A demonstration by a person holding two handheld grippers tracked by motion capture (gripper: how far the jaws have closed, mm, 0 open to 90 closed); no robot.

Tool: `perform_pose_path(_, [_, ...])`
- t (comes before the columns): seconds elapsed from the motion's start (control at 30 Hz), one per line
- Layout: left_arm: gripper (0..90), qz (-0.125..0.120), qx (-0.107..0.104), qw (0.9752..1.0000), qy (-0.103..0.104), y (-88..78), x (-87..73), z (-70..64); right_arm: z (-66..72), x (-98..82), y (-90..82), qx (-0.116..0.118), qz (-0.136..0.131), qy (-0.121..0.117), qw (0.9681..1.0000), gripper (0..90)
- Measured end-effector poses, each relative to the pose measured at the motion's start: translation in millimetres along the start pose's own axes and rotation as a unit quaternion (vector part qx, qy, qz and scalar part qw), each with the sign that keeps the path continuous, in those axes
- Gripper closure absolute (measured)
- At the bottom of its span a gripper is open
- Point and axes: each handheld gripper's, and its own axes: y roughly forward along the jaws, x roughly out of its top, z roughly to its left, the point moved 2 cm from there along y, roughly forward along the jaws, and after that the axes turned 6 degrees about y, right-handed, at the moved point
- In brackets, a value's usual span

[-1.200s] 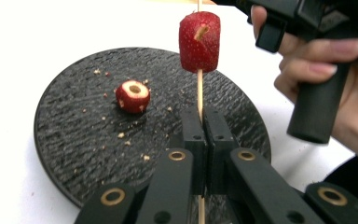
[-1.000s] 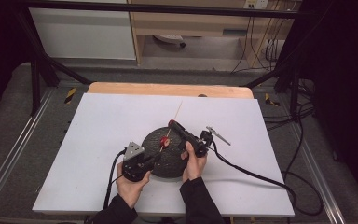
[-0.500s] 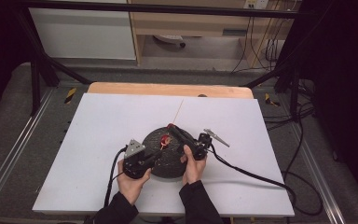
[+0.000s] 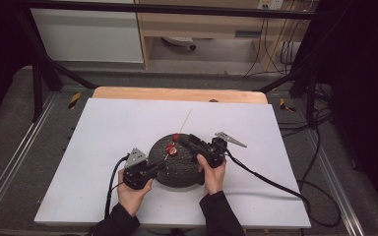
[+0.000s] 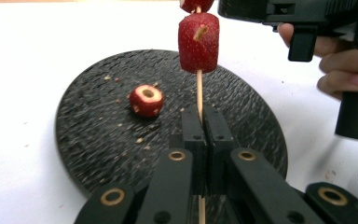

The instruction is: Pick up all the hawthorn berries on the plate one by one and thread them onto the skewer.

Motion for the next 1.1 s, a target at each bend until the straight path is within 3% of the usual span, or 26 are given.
perform_pose_path(0.1, [88.4,0.004,-0.001,1.0,0.003,-6.9,-3.0,5.9,-1.6,1.5,-2.9,-0.022,0.029,-0.032,0.9988,19.9])
perform_pose_path(0.2, [88.4,0.008,0.001,1.0,0.005,-14.5,-7.2,12.2,-2.8,2.3,-4.6,-0.027,0.052,-0.05,0.997,13.4])
perform_pose_path(0.37, [88.4,0.019,0.011,0.9996,0.02,-28.2,-14.8,22.6,-5.9,4.5,-8.0,-0.042,0.102,-0.082,0.9905,7.0])
perform_pose_path(0.47, [88.4,0.028,0.01,0.9994,0.019,-35.4,-20.9,28.8,-7.6,5.3,-10.0,-0.053,0.126,-0.101,0.9855,5.2])
perform_pose_path(0.8, [88.3,0.054,0.013,0.9982,0.023,-61.4,-42.3,46.8,-12.0,5.1,-14.3,-0.086,0.205,-0.153,0.963,3.5])
perform_pose_path(0.93, [88.3,0.056,0.011,0.998,0.025,-66.9,-46.9,49.7,-9.8,7.1,-13.0,-0.105,0.239,-0.174,0.9496,2.4])
perform_pose_path(1.1, [88.3,0.061,0.011,0.9977,0.029,-69.7,-50.3,52.5,-2.1,10.0,-8.5,-0.108,0.266,-0.194,0.9383,2.7])
